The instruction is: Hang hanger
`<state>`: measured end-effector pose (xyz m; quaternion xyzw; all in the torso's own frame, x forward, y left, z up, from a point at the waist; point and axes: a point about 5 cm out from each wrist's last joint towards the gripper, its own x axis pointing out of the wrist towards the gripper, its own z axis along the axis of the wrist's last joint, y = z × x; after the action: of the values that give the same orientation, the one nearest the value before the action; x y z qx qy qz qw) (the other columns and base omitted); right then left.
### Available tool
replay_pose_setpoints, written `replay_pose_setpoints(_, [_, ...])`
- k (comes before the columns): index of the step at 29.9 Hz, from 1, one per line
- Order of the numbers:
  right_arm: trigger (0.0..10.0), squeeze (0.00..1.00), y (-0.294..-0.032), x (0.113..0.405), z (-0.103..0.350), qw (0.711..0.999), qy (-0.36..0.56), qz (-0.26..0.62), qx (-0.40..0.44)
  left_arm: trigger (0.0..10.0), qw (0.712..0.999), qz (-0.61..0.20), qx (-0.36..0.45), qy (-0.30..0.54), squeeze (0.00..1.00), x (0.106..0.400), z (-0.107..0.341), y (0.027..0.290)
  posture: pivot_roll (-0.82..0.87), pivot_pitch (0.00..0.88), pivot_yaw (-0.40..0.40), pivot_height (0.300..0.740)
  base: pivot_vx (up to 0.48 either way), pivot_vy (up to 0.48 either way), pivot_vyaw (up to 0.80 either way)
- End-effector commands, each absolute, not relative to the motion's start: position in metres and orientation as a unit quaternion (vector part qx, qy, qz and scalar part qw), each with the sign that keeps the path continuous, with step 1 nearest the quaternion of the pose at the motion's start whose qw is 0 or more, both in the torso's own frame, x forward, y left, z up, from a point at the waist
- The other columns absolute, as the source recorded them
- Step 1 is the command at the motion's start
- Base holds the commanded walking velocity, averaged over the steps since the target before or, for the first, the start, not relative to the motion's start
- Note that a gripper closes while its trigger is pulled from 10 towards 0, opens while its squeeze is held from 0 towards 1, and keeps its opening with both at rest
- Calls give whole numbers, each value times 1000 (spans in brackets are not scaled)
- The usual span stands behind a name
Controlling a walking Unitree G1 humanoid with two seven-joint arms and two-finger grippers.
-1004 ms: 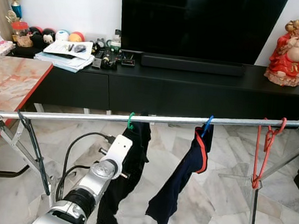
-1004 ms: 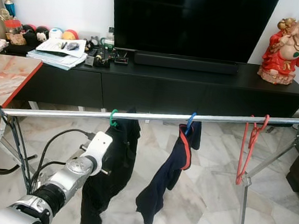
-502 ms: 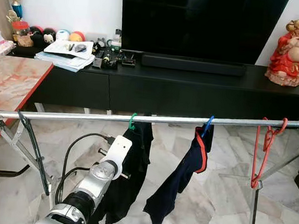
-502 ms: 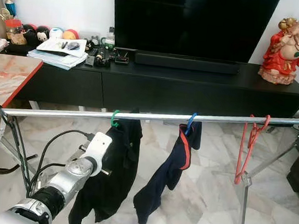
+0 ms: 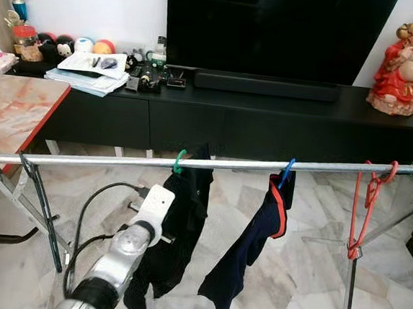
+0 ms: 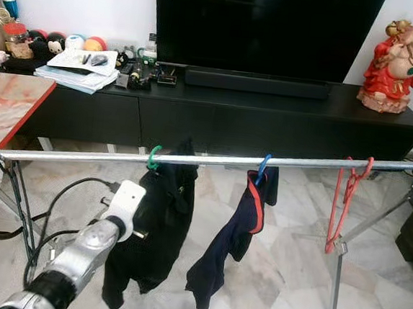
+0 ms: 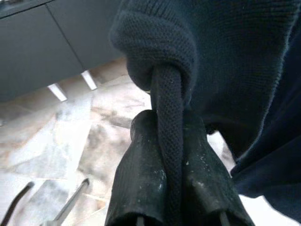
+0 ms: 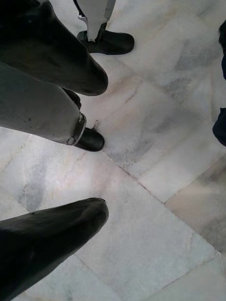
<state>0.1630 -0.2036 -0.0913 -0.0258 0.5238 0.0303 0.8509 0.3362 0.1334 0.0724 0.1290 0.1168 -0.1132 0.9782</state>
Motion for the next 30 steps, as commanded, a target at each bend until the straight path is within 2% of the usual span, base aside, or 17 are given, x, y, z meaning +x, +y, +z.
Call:
replay_pose_setpoints(1, [10000, 0, -202, 161, -93, 849, 527, 26, -20, 0, 978, -118, 146, 92, 0, 336, 83, 135, 165, 0, -11, 740, 0, 0, 0])
replay_pose_setpoints(6, [10000, 0, -201, 160, -93, 849, 527, 25, -18, 39, 976, -115, 158, 92, 0, 326, 80, 145, 167, 0, -8, 740, 0, 0, 0])
replay_pose_setpoints(7, [10000, 0, -201, 160, -93, 849, 528, 25, -18, 4627, 976, -115, 161, 94, 0, 324, 79, 148, 169, 0, -8, 740, 0, 0, 0])
replay_pose_setpoints(8, [10000, 0, -201, 160, -93, 849, 528, 25, -18, 10000, 974, -122, 165, 91, 0, 317, 79, 152, 177, 0, -5, 740, 0, 0, 0])
replay_pose_setpoints(13, [10000, 0, -201, 159, -94, 848, 529, 24, -17, 10000, 971, -132, 183, 83, 0, 300, 79, 163, 178, 0, -2, 740, 0, 0, 0])
replay_pose_setpoints(17, [10000, 0, -203, 158, -94, 848, 530, 21, -16, 10000, 975, -94, 175, 95, 0, 270, 78, 188, 187, 0, -3, 740, 0, 0, 0])
replay_pose_setpoints(20, [10000, 0, -203, 158, -94, 848, 530, 21, -17, 10000, 977, -84, 166, 101, 0, 262, 76, 193, 196, 0, -3, 740, 0, 0, 0])
replay_pose_setpoints(27, [10000, 0, -202, 158, -94, 848, 529, 20, -17, 10000, 980, -77, 154, 102, 0, 258, 77, 195, 200, 0, 1, 740, 0, 0, 0])
replay_pose_setpoints(30, [10000, 0, -201, 158, -94, 849, 529, 16, -13, 10000, 981, -88, 134, 107, 0, 254, 76, 186, 187, 0, 14, 740, 0, 0, 0])
